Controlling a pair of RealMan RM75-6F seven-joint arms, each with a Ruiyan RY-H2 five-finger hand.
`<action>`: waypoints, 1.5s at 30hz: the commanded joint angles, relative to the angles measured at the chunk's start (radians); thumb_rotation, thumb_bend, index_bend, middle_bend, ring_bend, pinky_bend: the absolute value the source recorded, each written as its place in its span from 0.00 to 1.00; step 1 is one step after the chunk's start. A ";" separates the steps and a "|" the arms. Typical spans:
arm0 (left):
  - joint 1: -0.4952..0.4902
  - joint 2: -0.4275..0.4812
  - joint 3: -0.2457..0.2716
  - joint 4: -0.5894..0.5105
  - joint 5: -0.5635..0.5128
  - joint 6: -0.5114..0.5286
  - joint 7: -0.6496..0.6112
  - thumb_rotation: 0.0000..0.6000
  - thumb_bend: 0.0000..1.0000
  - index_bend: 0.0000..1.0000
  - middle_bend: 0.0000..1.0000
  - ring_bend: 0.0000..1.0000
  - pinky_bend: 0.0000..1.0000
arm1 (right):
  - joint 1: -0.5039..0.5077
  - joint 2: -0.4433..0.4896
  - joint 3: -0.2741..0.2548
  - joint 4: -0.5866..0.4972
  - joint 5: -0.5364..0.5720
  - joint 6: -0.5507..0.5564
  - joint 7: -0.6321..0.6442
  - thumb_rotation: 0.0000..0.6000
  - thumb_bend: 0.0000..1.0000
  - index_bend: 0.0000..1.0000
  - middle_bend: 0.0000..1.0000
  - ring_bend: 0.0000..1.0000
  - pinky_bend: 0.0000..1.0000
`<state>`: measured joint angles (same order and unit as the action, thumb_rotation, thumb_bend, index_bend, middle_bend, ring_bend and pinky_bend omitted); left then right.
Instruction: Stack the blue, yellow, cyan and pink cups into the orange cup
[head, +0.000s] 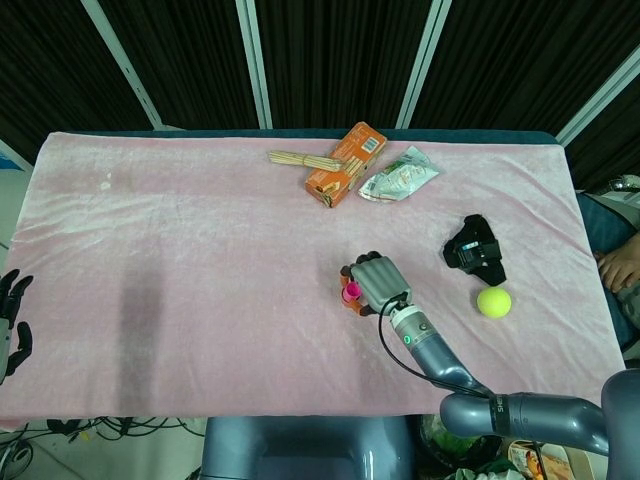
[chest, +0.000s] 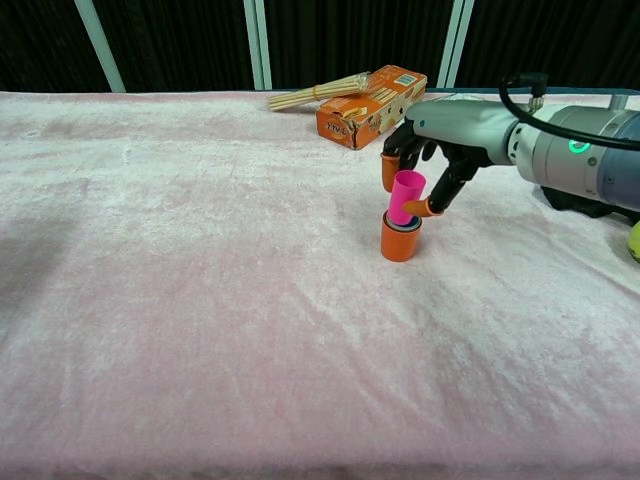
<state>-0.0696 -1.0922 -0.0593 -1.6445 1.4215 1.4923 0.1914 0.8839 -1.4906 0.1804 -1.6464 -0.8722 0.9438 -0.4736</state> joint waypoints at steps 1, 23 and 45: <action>0.000 0.000 -0.001 0.000 -0.001 0.000 -0.001 1.00 0.71 0.09 0.03 0.00 0.00 | 0.001 -0.003 -0.002 0.006 -0.002 0.001 0.000 1.00 0.32 0.53 0.47 0.27 0.20; 0.001 0.001 0.000 0.000 -0.004 0.000 0.001 1.00 0.71 0.09 0.03 0.00 0.00 | 0.000 -0.015 -0.019 0.026 -0.011 0.002 -0.006 1.00 0.30 0.45 0.39 0.26 0.20; 0.002 0.002 0.000 -0.001 -0.001 0.003 -0.005 1.00 0.71 0.09 0.03 0.00 0.00 | -0.060 0.133 -0.013 -0.083 -0.080 0.079 0.028 1.00 0.23 0.19 0.16 0.22 0.20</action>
<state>-0.0672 -1.0898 -0.0596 -1.6452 1.4203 1.4952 0.1867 0.8498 -1.4031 0.1668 -1.6987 -0.9308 1.0013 -0.4675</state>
